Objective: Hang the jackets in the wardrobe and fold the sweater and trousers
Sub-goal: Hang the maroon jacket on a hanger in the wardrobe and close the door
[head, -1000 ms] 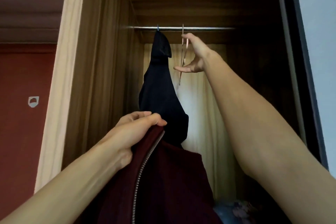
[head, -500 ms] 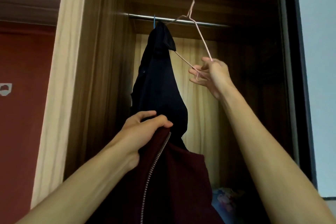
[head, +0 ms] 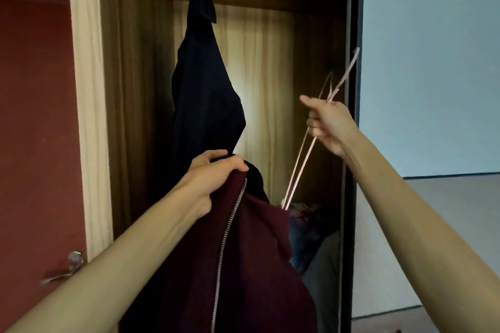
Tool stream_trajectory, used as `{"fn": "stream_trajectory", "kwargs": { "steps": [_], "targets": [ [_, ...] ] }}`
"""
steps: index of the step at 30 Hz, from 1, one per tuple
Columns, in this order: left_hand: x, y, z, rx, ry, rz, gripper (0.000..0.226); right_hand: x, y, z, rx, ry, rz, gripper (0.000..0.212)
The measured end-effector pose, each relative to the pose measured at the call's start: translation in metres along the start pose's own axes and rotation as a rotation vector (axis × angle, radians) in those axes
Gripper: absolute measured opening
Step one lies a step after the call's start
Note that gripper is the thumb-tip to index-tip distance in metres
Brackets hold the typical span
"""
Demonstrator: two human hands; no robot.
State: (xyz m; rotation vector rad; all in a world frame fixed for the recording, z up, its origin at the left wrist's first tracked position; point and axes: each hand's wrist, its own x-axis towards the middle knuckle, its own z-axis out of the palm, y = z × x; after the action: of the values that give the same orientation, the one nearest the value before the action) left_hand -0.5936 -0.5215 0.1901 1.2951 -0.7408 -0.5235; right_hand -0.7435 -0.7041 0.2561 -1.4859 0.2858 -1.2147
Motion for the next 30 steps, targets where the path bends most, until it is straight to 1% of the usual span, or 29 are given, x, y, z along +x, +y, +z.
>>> {"fn": "stream_trajectory", "kwargs": {
  "steps": [2,5,8,11,14,16,19,20,22,23,26,30],
  "targets": [
    [-0.022,-0.01,0.009,0.022,0.021,-0.01,0.052,-0.032,-0.014,-0.016,0.003,-0.017,0.039,0.028],
    [-0.061,-0.031,0.025,0.036,0.027,-0.027,0.054,-0.081,-0.027,-0.037,-0.032,-0.068,0.112,0.05],
    [-0.104,-0.055,0.036,0.054,0.017,-0.09,0.057,-0.137,-0.039,-0.055,-0.028,-0.028,0.078,0.057],
    [-0.135,-0.072,0.039,0.062,-0.01,-0.192,0.056,-0.193,-0.05,-0.076,-0.04,0.004,0.029,0.055],
    [-0.152,-0.08,0.033,0.105,0.033,-0.236,0.043,-0.242,-0.056,-0.104,-0.192,-0.059,0.042,0.039],
    [-0.159,-0.081,0.027,0.153,0.046,-0.224,0.037,-0.272,-0.056,-0.124,-0.369,-0.118,0.113,0.032],
    [-0.172,-0.091,0.026,0.254,0.016,-0.177,0.039,-0.316,-0.048,-0.151,-0.576,-0.233,0.255,0.032],
    [-0.179,-0.101,0.031,0.302,-0.022,-0.171,0.04,-0.331,-0.045,-0.158,-0.595,-0.264,0.301,0.031],
    [-0.196,-0.127,0.043,0.38,-0.097,-0.19,0.04,-0.358,-0.039,-0.171,-0.543,-0.308,0.387,0.03],
    [-0.205,-0.141,0.047,0.393,-0.107,-0.214,0.039,-0.372,-0.037,-0.177,-0.515,-0.33,0.427,0.03],
    [-0.225,-0.168,0.047,0.37,-0.072,-0.304,0.034,-0.413,-0.023,-0.195,-0.514,-0.383,0.526,0.029],
    [-0.238,-0.172,0.046,0.35,-0.069,-0.348,0.042,-0.462,0.002,-0.215,-0.519,-0.442,0.619,0.029]
  ]
}}
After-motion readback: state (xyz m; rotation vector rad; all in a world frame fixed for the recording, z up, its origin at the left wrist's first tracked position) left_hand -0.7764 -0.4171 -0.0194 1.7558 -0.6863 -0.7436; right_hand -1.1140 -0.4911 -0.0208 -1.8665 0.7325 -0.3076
